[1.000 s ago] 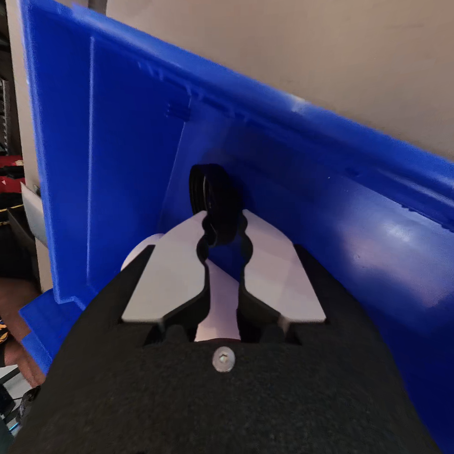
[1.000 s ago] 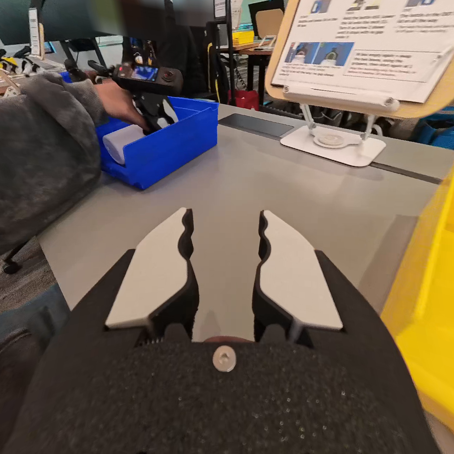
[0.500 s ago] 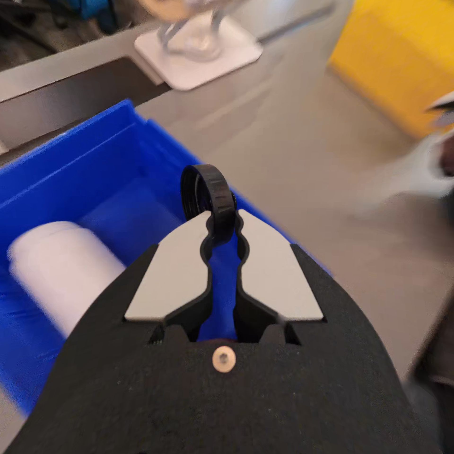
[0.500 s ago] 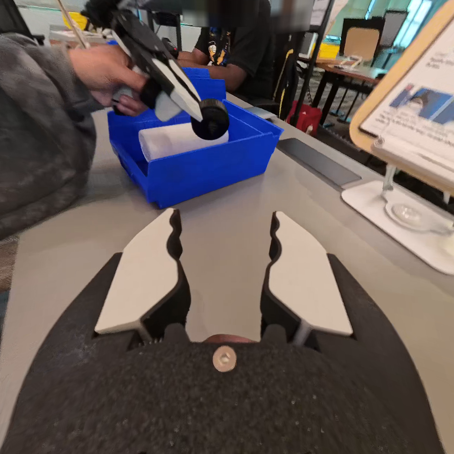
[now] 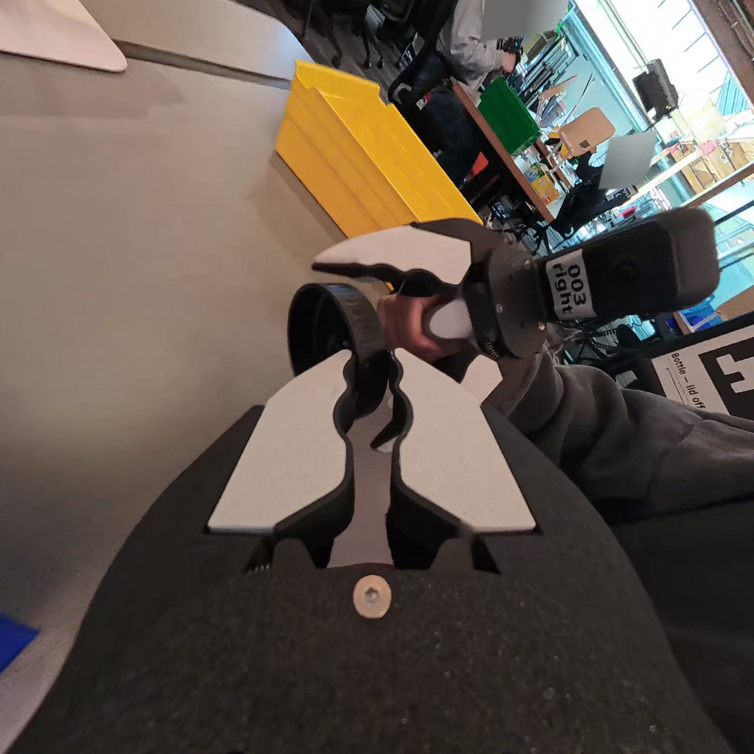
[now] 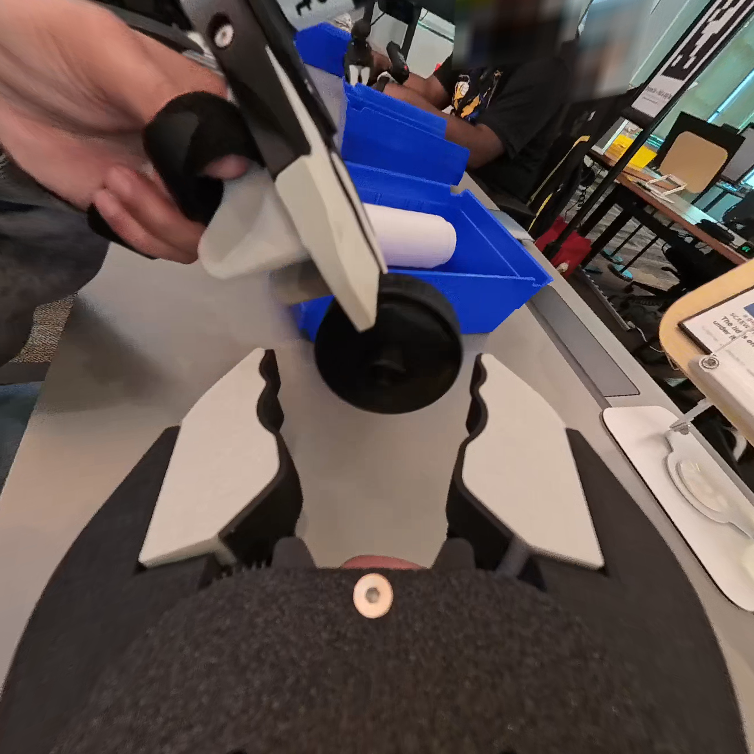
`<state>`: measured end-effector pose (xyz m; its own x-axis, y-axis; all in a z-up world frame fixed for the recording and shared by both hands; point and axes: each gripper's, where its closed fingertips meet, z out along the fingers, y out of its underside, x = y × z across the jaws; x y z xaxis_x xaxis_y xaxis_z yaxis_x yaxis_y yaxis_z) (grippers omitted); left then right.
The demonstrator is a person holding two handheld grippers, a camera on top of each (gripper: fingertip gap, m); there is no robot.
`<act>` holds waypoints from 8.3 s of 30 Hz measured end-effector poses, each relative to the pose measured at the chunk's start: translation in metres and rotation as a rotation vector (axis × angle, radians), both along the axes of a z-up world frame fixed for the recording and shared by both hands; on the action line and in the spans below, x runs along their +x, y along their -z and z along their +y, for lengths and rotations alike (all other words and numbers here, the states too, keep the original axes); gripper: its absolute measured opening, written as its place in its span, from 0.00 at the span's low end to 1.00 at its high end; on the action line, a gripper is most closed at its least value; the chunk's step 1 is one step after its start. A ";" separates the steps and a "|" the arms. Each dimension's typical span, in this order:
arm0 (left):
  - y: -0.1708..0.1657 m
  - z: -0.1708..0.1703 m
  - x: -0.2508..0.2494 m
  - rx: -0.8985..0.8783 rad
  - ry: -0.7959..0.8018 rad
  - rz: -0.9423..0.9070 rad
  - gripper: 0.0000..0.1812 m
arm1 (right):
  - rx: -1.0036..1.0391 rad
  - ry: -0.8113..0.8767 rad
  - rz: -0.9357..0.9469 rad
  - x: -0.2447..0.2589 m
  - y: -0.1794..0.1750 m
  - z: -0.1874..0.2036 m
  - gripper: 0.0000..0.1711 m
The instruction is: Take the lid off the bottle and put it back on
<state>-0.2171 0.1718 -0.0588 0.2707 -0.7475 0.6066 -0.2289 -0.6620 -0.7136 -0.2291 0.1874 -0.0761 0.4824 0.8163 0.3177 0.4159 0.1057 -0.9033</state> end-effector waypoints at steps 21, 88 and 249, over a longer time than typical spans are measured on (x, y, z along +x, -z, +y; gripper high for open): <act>-0.004 -0.011 0.038 -0.276 0.029 -0.228 0.06 | 0.114 0.101 0.083 0.027 0.013 -0.001 0.44; -0.035 0.102 0.107 0.803 -0.127 -0.115 0.49 | 0.088 0.451 0.129 0.190 -0.088 -0.007 0.44; 0.033 0.081 0.149 0.754 0.244 -0.202 0.48 | -0.900 0.402 -0.798 0.137 -0.045 0.062 0.43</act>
<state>-0.0684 0.2528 -0.0914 -0.0134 -0.9979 -0.0630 -0.1241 0.0641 -0.9902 -0.0922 0.2489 -0.0311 0.6764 0.7351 0.0449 0.7361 -0.6728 -0.0741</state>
